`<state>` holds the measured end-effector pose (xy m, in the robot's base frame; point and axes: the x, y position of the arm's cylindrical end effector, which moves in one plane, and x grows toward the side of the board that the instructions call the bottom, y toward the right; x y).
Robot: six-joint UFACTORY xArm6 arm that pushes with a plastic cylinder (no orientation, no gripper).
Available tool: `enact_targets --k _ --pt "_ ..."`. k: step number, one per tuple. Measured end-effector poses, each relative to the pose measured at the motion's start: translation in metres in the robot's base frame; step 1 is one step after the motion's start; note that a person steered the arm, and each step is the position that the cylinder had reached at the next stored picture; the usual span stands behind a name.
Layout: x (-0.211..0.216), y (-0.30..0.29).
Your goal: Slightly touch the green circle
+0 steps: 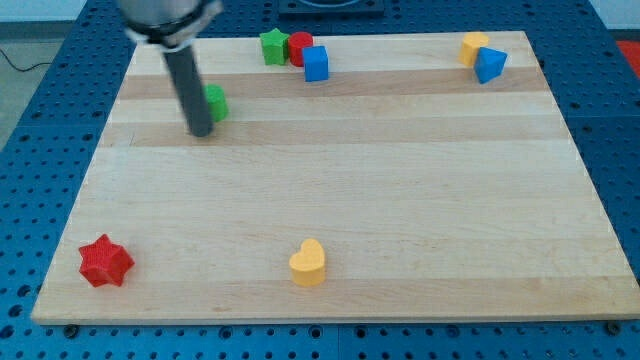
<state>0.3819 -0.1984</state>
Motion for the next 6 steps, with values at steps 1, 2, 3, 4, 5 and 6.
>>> enact_targets --k 1,2,3,4,5,6 --pt "-0.014 -0.039" --pt "-0.018 0.002" --pt "-0.024 0.052" --pt "-0.051 0.085" --pt "-0.032 0.070" --pt "-0.015 -0.005"
